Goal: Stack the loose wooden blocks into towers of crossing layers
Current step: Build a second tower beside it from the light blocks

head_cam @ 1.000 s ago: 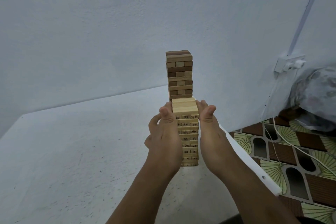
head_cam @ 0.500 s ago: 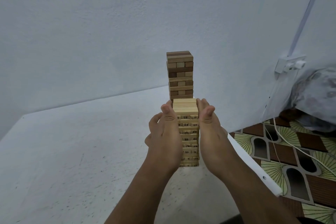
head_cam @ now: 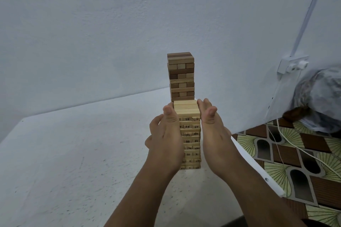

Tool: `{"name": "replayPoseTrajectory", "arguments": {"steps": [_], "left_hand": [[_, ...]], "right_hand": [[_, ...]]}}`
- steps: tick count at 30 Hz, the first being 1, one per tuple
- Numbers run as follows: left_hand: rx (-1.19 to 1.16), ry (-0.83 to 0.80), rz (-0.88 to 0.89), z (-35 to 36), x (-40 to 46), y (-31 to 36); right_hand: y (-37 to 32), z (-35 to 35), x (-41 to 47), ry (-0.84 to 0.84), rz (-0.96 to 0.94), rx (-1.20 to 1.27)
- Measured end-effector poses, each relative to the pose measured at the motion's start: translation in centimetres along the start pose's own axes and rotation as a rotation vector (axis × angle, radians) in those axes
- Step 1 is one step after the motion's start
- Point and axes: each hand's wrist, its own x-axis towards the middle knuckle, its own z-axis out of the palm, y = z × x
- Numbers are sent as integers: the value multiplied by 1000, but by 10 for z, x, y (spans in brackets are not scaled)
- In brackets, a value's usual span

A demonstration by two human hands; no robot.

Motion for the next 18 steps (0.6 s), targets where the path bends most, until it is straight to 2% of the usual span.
{"name": "replayPoseTrajectory", "arguments": {"steps": [18], "left_hand": [[12,-4,-23,-4,-4,5]], "right_hand": [[-7,-4,-6,2,-22,-7]]}}
